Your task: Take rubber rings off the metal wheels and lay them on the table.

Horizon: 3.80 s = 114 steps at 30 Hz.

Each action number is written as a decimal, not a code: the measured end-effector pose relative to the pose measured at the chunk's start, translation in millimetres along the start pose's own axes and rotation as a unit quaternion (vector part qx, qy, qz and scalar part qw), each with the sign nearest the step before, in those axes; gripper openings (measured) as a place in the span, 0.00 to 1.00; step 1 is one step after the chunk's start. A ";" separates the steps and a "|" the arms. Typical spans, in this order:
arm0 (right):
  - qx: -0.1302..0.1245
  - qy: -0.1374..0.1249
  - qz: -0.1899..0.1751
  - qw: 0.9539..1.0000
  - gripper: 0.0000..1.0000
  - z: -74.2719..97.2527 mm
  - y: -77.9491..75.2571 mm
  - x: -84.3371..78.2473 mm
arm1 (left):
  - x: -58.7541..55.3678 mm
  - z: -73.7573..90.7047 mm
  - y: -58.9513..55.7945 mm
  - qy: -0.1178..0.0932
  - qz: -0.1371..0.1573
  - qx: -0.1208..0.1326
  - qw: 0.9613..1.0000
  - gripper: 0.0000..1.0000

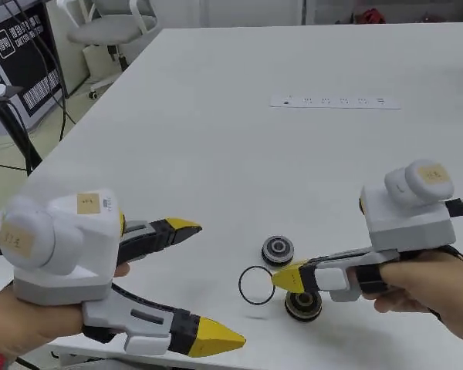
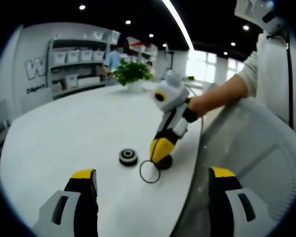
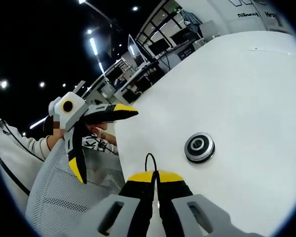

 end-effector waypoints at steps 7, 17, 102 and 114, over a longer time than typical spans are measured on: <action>-0.008 0.009 0.005 1.000 0.00 -3.4 -3.9 -3.7 | -2.8 -2.0 -3.5 0.010 -0.003 -0.010 1.000 0.95; -0.016 0.015 0.039 0.999 0.00 -5.0 -5.1 -4.2 | -3.3 -2.9 -4.9 0.013 -0.005 -0.015 1.000 0.95; -0.080 -0.011 0.202 0.976 0.26 62.8 -17.3 32.1 | 65.3 -34.8 -27.7 0.006 -0.109 -0.086 0.990 0.86; -0.070 0.004 0.199 0.977 0.24 57.8 -17.0 26.5 | 56.6 -71.4 -24.9 0.000 -0.118 -0.103 0.988 0.72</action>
Point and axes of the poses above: the centre of the closed fingertips' face, and the gripper's own axes: z roughly backward along the fingers, y roughly to its left, x roughly out of its top, the point moved 5 cm from there along z, roughly backward along the fingers, and after that the axes turned 5 degrees about x, right-handed, at the moved point
